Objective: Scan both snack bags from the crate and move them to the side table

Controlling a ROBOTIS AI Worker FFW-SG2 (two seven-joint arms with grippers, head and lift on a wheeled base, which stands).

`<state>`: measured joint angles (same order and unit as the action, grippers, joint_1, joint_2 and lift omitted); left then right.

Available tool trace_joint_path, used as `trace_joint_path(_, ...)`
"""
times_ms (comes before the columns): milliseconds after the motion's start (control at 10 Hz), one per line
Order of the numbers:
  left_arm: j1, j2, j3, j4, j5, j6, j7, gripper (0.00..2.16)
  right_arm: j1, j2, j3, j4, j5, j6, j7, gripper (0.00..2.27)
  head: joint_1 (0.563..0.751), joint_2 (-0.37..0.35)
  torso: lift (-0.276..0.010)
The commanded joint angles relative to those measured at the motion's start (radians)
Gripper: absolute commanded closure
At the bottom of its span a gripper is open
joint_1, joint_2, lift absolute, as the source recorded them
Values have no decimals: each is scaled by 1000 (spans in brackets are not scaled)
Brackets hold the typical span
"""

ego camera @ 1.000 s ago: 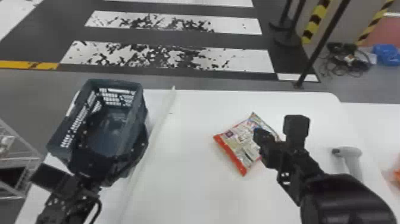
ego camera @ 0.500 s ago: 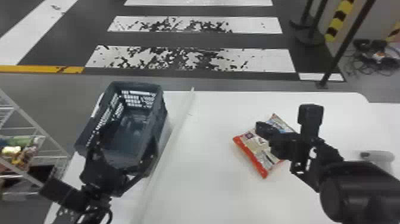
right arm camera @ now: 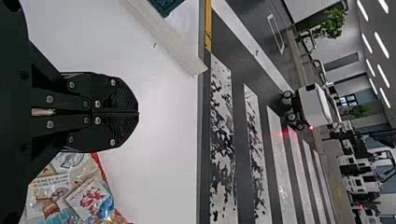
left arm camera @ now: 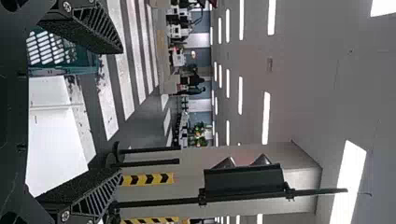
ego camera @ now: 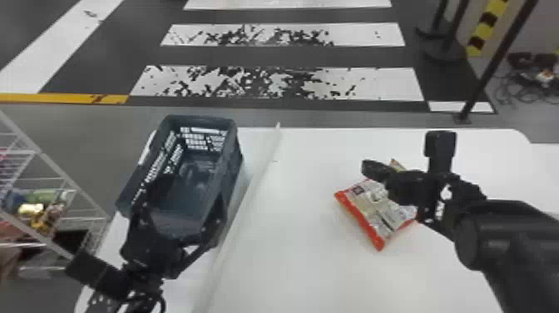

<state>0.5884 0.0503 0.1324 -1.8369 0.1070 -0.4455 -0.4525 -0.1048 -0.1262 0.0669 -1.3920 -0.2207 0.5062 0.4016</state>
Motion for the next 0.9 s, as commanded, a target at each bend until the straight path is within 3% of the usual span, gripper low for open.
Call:
trace_joint_path(0,1,-9,1,1,-7,3,0,100,-55,-12,21,94,1,-28,9,1953,695,81,-29)
trace_joint_path(300,4,-18,1,1,-15,9,0,100,-113,-20,80,209,38,-50,26,1953,695,79,-29)
trace_joint_path(800,4,-20,-2,2,-18,6,0,100,-105,-23,119,243,78,-37,39,1953,695,90,-29)
